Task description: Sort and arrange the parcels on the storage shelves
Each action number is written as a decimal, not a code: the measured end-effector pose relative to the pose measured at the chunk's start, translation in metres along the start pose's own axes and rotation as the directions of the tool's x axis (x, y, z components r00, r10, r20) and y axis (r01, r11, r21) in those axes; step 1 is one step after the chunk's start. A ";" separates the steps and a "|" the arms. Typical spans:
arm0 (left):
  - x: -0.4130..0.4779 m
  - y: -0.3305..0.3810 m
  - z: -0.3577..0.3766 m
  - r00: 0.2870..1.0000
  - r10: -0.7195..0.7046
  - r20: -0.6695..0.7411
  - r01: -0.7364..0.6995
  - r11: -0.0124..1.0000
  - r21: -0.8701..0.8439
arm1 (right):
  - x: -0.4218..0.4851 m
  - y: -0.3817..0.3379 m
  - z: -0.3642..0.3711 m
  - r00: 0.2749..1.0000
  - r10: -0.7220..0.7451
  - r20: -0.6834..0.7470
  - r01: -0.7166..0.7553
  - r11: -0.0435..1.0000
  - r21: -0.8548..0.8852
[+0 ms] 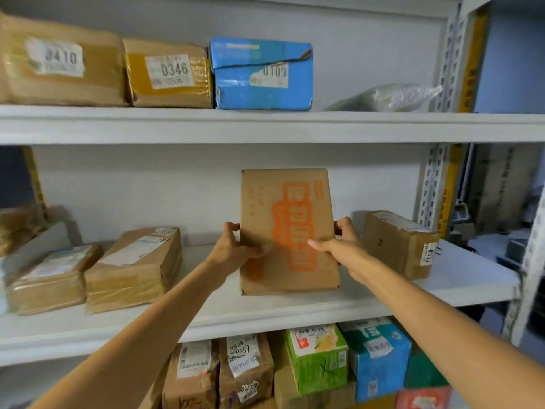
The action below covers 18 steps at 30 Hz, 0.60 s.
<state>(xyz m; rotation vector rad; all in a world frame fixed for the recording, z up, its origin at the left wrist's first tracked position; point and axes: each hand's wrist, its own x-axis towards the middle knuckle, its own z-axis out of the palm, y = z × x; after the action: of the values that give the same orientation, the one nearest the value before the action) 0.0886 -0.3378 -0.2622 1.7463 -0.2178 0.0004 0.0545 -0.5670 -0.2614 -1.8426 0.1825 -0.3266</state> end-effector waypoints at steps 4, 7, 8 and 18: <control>-0.007 0.002 0.006 0.990 0.048 -0.136 -0.048 0.999 0.000 | -0.015 -0.009 -0.004 1.000 -0.015 -0.020 0.014 1.000 -0.023; -0.012 0.002 0.006 0.993 0.056 -0.108 -0.060 0.998 -0.031 | -0.022 -0.007 -0.007 0.998 -0.062 0.016 0.062 0.996 -0.060; -0.014 0.003 0.006 0.993 0.077 -0.090 -0.080 0.996 -0.032 | -0.024 -0.007 -0.009 0.996 -0.089 0.031 0.092 0.993 -0.081; -0.033 0.008 -0.009 0.932 0.345 -0.112 -0.362 0.905 -0.226 | -0.033 -0.004 -0.023 0.979 -0.184 -0.083 0.193 0.974 0.115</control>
<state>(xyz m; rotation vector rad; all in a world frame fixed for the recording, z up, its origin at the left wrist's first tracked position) 0.0558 -0.3255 -0.2563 1.4393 -0.4634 0.2885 0.0156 -0.5769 -0.2562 -1.7306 0.0346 -0.5256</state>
